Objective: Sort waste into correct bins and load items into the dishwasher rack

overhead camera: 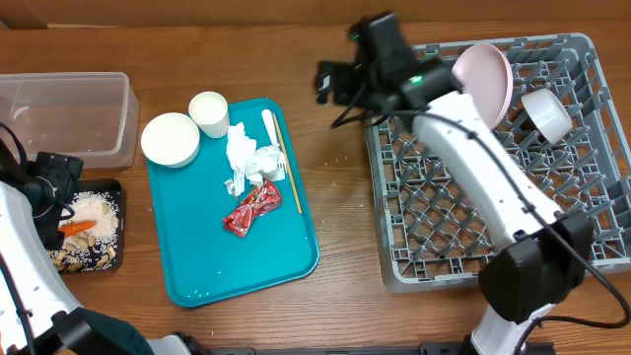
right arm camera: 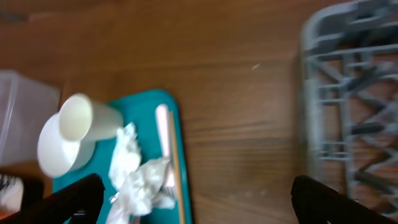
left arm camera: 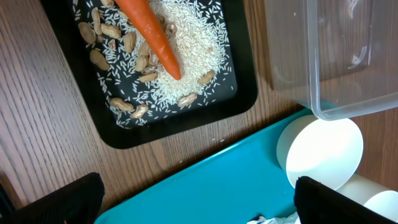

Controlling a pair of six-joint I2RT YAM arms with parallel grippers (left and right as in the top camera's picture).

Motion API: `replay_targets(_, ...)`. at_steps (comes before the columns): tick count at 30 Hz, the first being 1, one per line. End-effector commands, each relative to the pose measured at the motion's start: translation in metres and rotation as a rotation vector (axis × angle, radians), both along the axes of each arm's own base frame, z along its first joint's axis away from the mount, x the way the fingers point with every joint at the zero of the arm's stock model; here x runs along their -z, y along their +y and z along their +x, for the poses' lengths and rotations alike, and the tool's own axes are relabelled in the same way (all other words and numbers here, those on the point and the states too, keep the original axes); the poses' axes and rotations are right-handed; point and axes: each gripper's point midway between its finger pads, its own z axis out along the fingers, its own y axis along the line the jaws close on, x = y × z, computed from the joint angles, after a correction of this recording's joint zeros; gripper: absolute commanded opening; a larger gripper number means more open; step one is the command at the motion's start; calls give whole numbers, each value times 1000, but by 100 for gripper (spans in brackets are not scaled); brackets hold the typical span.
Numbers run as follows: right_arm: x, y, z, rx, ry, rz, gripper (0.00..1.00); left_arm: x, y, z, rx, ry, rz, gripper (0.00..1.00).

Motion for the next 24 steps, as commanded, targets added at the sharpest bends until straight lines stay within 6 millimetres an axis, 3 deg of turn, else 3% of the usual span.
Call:
replay_targets(1,-15,-22,10,55,-33,3,100,1,2,0,16,10,11,100)
replay_targets(8,-15,-59,25,134,-33,2,100,1,2,0,16,10,11,100)
replay_targets(17,-15,-67,27,149,-33,2,100,1,-1,3,22,-5,-3,100)
replay_targets(18,-15,-67,27,149,-33,2,100,2,-9,2,33,-10,-44,100)
replay_targets(21,-15,-67,27,149,-33,2,100,3,-59,-8,84,-4,-290,100)
replay_targets(24,-15,-67,27,149,-33,2,100,-5,-87,6,261,-80,-367,100)
